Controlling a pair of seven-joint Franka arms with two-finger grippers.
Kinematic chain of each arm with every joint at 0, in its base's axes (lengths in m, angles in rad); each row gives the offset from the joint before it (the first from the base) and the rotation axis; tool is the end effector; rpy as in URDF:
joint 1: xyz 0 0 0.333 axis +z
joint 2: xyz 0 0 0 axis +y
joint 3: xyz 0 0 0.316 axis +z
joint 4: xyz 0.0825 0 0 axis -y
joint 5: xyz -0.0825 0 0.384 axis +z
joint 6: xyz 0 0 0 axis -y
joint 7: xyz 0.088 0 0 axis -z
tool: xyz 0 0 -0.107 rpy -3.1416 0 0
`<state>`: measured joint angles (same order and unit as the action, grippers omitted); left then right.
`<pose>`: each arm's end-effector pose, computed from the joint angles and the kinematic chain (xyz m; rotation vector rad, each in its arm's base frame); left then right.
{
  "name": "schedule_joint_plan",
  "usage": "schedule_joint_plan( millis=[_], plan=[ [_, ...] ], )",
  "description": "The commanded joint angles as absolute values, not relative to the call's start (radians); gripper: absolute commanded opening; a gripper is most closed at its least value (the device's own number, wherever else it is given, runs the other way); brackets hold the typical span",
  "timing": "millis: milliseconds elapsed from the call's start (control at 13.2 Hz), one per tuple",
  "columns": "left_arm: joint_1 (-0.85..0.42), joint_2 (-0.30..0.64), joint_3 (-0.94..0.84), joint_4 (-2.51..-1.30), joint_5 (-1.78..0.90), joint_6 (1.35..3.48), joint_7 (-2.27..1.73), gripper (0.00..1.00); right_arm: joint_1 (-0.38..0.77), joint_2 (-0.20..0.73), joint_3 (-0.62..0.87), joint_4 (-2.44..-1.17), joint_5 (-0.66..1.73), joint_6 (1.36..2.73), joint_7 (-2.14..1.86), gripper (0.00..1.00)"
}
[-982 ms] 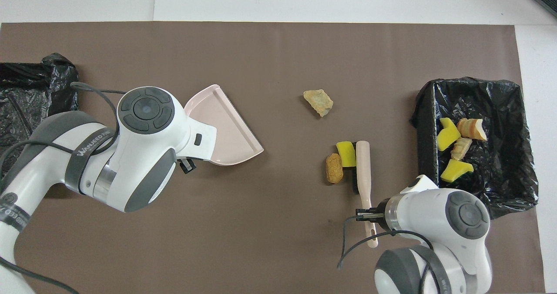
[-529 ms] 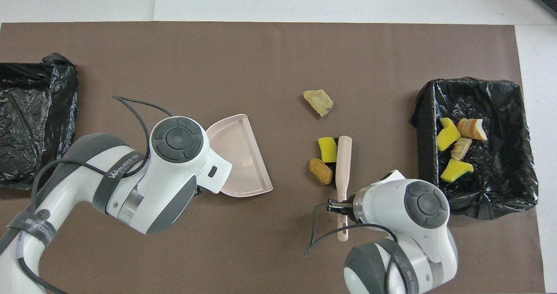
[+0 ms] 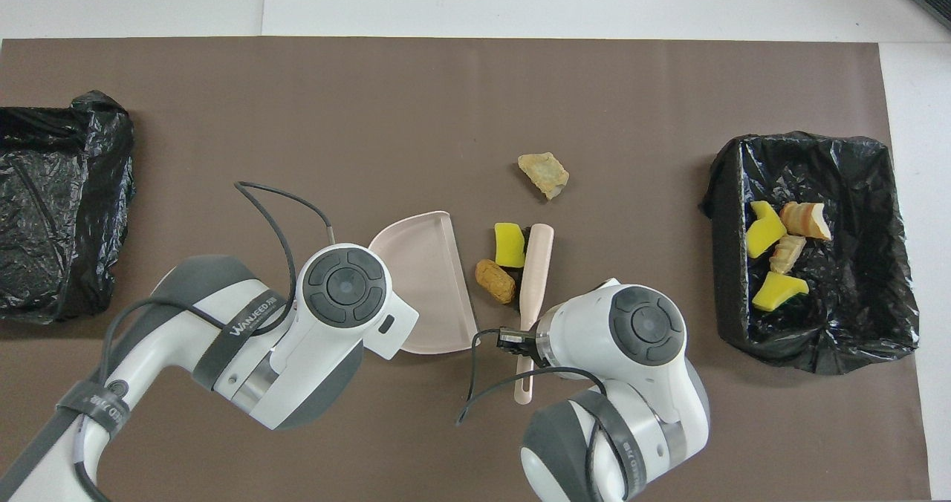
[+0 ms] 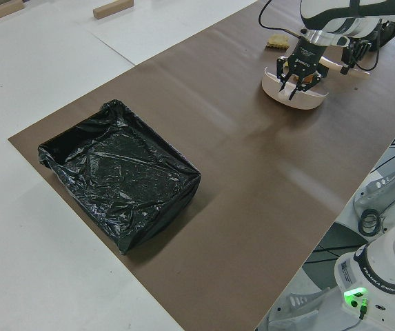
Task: Sweep and dump trash in bin
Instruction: 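Sweep the sponge and crusts into the dustpan with the right gripper, then sweep the last crust into the dustpan with the right gripper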
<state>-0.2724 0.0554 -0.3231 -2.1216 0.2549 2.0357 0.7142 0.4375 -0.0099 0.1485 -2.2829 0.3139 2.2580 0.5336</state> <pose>0.4518 -0.2877 0.3774 -2.2096 1.9398 0.2189 0.4228 0.2907 0.3574 -2.9314 0.2196 0.2062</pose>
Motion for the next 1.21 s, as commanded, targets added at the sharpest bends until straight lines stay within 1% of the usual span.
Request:
schedule_joint_plan(
  millis=[0,227,302,453,604,755,831,906,1133],
  plan=[
    [-0.268,0.021,-0.318,-2.172,0.273,2.068,0.716,0.0,0.434,0.0,0.175,-2.243,0.453,2.208,0.315,0.0],
    [-0.252,0.021,-0.318,-2.175,0.272,2.086,0.716,0.0,0.433,0.002,0.173,-2.23,0.667,2.198,0.143,0.0],
    [-0.249,0.023,-0.318,-2.177,0.272,2.095,0.716,0.0,0.42,0.002,0.173,-2.224,0.678,2.189,0.124,0.0],
    [-0.232,0.029,-0.318,-2.18,0.27,2.124,0.719,0.0,0.391,-0.015,0.155,-2.198,0.654,2.09,0.13,0.0],
    [-0.219,0.034,-0.318,-2.18,0.268,2.132,0.727,0.0,0.33,-0.035,0.153,-2.143,0.527,2.001,0.141,0.0],
    [-0.216,0.038,-0.314,-2.178,0.264,2.164,0.721,0.0,0.296,-0.015,0.155,-2.048,0.355,1.921,0.185,0.0],
    [-0.215,0.05,-0.31,-2.168,0.262,2.18,0.712,0.0,0.287,0.004,0.156,-2.014,0.26,1.902,0.202,0.0],
    [-0.21,0.057,-0.305,-2.163,0.259,2.18,0.713,0.0,0.284,0.017,0.155,-1.991,0.192,1.896,0.204,0.0],
    [-0.195,0.075,-0.305,-2.132,0.256,2.161,0.712,0.0,0.198,0.064,0.159,-1.982,0.018,1.951,0.189,0.0]
  ],
)
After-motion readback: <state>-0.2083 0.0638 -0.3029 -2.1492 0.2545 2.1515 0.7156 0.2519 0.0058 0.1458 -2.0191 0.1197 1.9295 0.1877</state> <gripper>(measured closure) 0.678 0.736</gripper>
